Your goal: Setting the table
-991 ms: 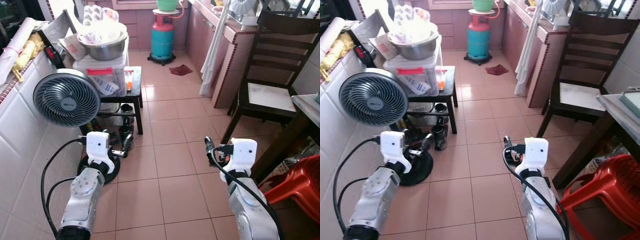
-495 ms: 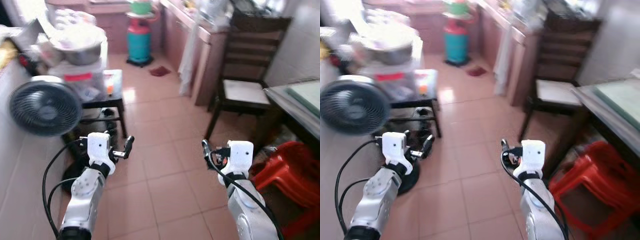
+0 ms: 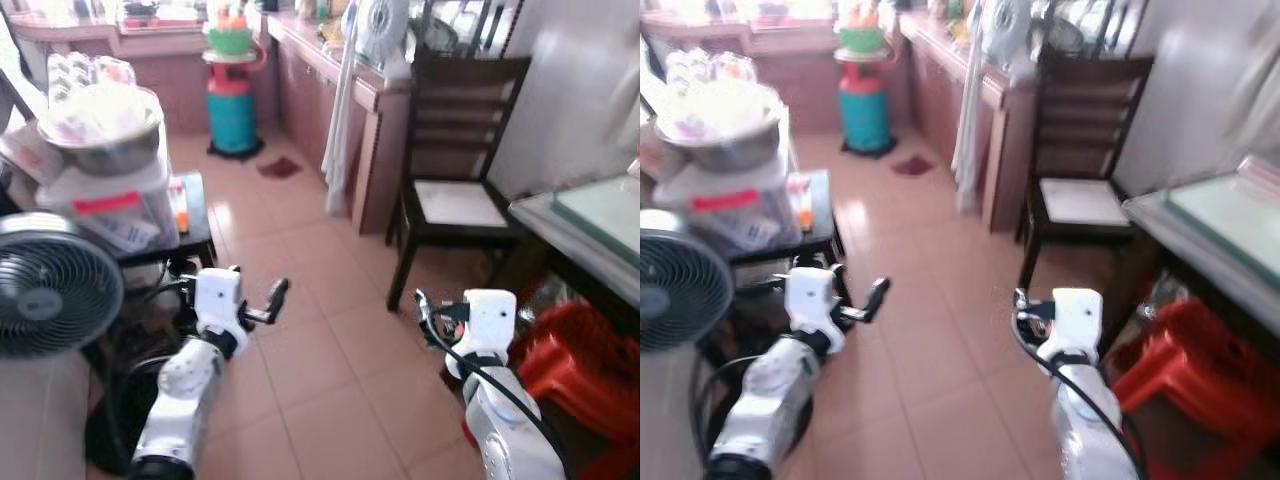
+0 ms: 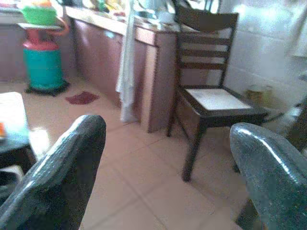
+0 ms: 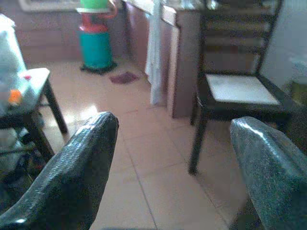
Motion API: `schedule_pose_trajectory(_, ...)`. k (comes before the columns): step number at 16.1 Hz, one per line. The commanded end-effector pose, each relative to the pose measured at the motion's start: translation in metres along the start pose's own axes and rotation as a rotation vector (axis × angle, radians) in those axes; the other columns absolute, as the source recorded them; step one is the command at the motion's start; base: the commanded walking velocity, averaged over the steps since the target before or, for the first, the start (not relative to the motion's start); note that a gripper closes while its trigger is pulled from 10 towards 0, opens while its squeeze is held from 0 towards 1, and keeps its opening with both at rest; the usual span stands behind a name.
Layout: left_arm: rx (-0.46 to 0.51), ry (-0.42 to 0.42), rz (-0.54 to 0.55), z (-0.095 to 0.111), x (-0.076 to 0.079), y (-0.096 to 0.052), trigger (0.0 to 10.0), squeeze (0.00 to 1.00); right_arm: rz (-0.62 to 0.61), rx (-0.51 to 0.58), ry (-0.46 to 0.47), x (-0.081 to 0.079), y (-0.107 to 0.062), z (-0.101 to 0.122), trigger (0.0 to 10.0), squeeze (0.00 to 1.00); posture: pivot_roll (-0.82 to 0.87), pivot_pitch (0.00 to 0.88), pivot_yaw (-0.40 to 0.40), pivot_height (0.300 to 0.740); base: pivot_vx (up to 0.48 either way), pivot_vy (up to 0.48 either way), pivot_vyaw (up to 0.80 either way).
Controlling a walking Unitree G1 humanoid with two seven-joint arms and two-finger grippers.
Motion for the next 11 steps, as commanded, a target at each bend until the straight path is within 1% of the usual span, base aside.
schedule_pose_trajectory(1, -0.016, 0.006, 0.027, -0.0029, -0.0074, -0.0046, 10.0, 0.0, 0.023, 0.016, 0.001, -0.0067, 0.0014, 0.0046, 10.0, 0.0, -0.01, 0.0, -0.002, 0.74, 0.345, 0.0, 0.0)
schedule_pose_trajectory(3, -0.022, 0.009, 0.026, -0.0033, -0.0081, -0.0049, 10.0, 0.0, 0.021, 0.013, 0.004, -0.0069, 0.0013, 0.0041, 10.0, 0.0, -0.01, 0.0, -0.001, 0.74, 0.334, 0.0, -0.8)
schedule_pose_trajectory(5, -0.061, -0.015, 0.062, -0.0078, -0.0114, -0.0053, 10.0, 0.0, 0.021, 0.009, 0.003, -0.0069, 0.002, 0.0036, 10.0, 0.0, -0.01, 0.002, 0.001, 0.74, 0.0, 0.0, -0.8)
schedule_pose_trajectory(6, -0.065, -0.021, 0.075, -0.0083, -0.0123, -0.0056, 10.0, 0.0, 0.022, 0.007, 0.002, -0.0071, 0.0022, 0.0035, 10.0, 0.0, -0.01, 0.002, 0.002, 0.74, 0.0, 0.0, -0.8)
schedule_pose_trajectory(7, -0.093, -0.033, 0.093, -0.01, -0.0132, -0.0047, 10.0, 0.0, 0.019, 0.018, -0.013, -0.0067, 0.0026, 0.0056, 10.0, 0.0, -0.01, 0.002, 0.002, 0.74, 0.0, 0.0, -0.5)
schedule_pose_trajectory(10, -0.078, 0.001, 0.057, -0.0065, -0.0097, -0.0014, 10.0, 0.0, 0.011, 0.025, 0.006, -0.0054, 0.0035, 0.0071, 10.0, 0.0, -0.01, 0.002, 0.002, 0.74, 0.0, 0.0, 0.0)
schedule_pose_trajectory(11, -0.079, -0.001, 0.048, -0.0063, -0.0078, -0.0008, 10.0, 0.0, 0.011, 0.014, 0.008, -0.0059, 0.0038, 0.0055, 10.0, 0.0, -0.01, 0.002, 0.002, 0.74, 0.0, 0.0, -0.46)
Point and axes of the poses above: a point about 5 cm out from each wrist's last joint towards the gripper, its own y axis pointing out of the wrist towards the gripper, its own z axis along the axis of the wrist's last joint, x = y × z, the point moved 1 cm from there along y, pointing out of the wrist towards the gripper, and after that the axes turned 4 degrees about -y, right-handed, at the moved point
